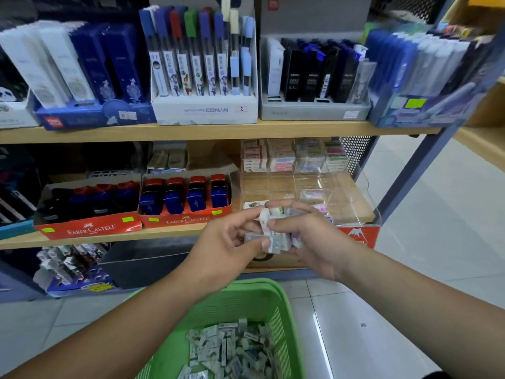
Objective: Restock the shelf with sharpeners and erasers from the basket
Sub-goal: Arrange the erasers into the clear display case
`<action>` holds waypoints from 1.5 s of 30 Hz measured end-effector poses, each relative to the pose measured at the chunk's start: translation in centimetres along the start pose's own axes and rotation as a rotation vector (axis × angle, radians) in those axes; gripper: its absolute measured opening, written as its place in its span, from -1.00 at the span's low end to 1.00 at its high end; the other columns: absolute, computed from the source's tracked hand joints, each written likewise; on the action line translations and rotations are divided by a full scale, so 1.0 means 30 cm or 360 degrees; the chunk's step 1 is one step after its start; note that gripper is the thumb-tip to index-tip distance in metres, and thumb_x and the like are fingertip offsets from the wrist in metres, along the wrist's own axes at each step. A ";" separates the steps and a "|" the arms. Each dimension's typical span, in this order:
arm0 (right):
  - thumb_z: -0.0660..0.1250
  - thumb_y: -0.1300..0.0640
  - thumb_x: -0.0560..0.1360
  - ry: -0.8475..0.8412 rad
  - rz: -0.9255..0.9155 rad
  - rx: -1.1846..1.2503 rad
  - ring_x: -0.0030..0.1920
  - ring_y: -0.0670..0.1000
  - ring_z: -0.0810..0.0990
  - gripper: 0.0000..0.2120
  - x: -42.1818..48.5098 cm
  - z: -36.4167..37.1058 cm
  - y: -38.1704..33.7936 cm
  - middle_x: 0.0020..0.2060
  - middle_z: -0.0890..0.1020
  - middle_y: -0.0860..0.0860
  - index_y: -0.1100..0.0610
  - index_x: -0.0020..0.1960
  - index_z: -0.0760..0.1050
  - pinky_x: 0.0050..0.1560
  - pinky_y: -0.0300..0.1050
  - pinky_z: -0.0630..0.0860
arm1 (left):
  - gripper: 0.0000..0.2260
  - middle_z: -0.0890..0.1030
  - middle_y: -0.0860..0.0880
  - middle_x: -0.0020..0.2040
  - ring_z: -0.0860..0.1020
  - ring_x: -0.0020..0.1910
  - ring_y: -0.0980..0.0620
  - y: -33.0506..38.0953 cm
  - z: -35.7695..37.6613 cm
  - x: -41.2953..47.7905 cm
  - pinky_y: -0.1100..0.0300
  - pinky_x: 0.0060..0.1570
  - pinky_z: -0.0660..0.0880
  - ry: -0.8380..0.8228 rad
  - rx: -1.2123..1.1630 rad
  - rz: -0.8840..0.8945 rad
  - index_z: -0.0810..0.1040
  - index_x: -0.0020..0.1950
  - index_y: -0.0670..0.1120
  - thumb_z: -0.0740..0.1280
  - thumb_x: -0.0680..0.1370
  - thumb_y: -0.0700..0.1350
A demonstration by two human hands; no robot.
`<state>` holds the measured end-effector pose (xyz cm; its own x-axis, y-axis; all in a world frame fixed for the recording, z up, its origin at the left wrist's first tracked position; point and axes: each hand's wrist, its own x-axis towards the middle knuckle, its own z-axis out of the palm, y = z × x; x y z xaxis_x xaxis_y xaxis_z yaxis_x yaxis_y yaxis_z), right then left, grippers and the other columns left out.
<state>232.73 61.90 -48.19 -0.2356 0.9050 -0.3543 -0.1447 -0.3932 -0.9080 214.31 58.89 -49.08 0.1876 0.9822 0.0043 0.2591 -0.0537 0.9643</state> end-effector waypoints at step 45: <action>0.54 0.09 0.52 0.0926 -0.0596 -0.0245 0.03 0.02 0.73 -0.70 0.109 -0.417 -0.029 0.10 0.69 -0.14 -0.24 0.08 0.52 -0.01 0.03 0.71 | -0.87 0.65 0.16 -0.03 0.61 -0.04 0.09 0.116 0.335 0.775 0.23 -0.21 0.46 -0.0395 0.1769 0.0081 0.70 -0.02 0.09 0.42 0.57 -0.15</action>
<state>244.11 67.23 -51.37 0.3615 0.9317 -0.0349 0.0319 -0.0497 -0.9983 229.09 79.72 -48.28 0.3721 0.9183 -0.1350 0.9185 -0.3434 0.1959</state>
